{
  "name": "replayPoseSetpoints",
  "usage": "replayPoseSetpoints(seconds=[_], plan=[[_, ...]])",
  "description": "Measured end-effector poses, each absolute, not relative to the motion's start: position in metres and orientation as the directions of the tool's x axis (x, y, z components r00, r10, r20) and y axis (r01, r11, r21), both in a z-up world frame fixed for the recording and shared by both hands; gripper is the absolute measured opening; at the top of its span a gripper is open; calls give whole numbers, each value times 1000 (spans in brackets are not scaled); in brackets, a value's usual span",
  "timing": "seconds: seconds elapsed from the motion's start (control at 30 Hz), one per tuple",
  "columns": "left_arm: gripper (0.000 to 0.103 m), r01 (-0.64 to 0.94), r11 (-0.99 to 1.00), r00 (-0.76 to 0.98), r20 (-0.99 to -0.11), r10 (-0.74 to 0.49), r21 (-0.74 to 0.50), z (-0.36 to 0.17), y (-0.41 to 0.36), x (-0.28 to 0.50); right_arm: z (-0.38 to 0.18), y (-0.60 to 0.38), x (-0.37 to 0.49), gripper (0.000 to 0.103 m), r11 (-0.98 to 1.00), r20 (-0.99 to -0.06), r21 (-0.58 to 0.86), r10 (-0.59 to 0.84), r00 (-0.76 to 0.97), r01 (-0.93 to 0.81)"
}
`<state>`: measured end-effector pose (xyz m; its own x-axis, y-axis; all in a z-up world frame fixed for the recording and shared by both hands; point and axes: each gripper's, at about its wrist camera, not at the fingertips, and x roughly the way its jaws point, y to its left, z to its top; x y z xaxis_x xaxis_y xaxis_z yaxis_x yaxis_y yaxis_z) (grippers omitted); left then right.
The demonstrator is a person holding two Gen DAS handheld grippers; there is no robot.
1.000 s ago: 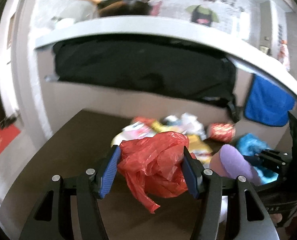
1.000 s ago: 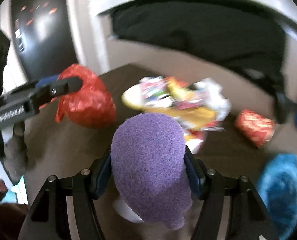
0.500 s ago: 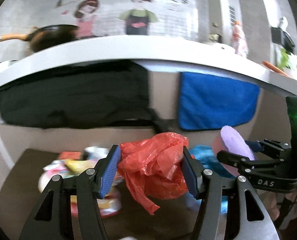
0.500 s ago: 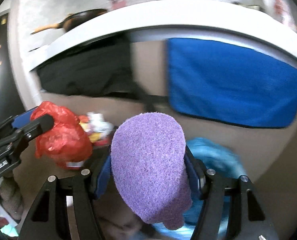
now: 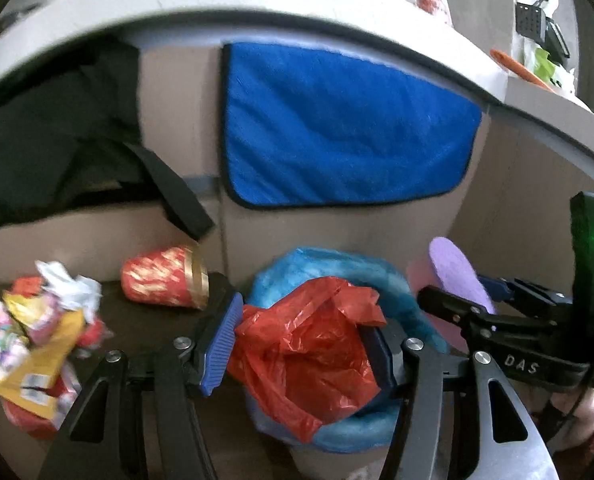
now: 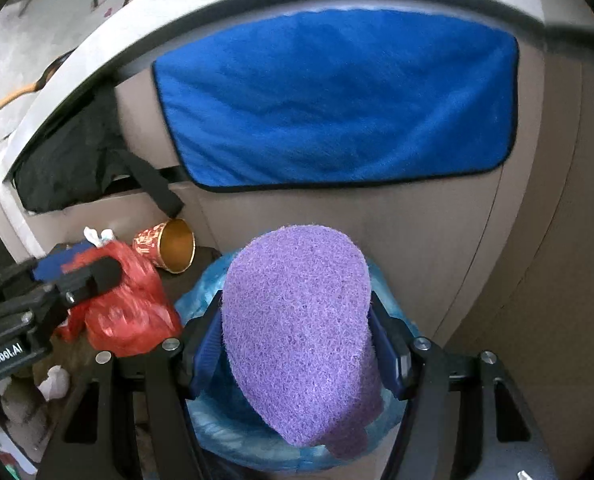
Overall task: Collect trash
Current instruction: 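Carry bag and sponge to the blue-lined bin and open both tools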
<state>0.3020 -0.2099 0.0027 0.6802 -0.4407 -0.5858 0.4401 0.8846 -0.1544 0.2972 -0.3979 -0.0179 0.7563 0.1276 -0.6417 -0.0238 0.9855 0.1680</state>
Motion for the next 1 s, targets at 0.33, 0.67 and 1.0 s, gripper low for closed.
replayPoseSetpoints(seconds=[0.33,0.67,1.0], plan=[[57,465,864,605,-644,-469,-193,-37,-217,329,-38,-405,307,62,983,-633,182,134,763,-21],[57,469,850,580,-642,-502,-241,-46,-215,351,-53,-416,319,62,973,-640,232,167,750,-18],[72,450,774,521,-573,-632,-445,-35,-191,370,-52,-421,314,76,961,-611,274,203,765,-37]])
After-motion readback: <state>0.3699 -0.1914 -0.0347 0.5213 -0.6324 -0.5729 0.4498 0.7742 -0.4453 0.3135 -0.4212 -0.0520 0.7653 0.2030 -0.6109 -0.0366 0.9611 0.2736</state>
